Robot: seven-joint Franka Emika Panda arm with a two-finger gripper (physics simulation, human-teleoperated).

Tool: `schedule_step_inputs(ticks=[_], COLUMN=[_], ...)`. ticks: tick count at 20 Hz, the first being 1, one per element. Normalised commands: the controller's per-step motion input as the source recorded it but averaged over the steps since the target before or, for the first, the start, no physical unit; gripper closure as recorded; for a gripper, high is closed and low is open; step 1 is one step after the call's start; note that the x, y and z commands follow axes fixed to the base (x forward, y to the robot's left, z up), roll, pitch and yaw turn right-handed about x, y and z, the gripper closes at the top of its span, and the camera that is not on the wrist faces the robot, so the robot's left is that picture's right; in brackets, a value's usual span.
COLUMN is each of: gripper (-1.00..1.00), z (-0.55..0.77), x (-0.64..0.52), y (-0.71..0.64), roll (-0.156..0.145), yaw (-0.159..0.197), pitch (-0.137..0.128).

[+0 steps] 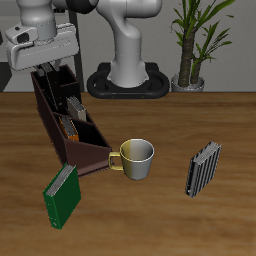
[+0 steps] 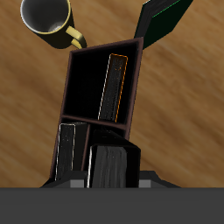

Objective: Place the yellow book into the right desk caddy's front compartment and place the orange book into the right desk caddy's left compartment and place the black book into the right desk caddy's back compartment

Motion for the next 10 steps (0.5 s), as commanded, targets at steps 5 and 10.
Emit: schedule_step_inputs(ticks=[5, 10], gripper=[1.0, 1.0], z=[-0.16, -0.19], x=[0.09, 0.05], y=[-0.02, 0.11], roll=[0.002, 0.018], yaw=[-0.026, -0.019], pitch=[0.028, 0.026])
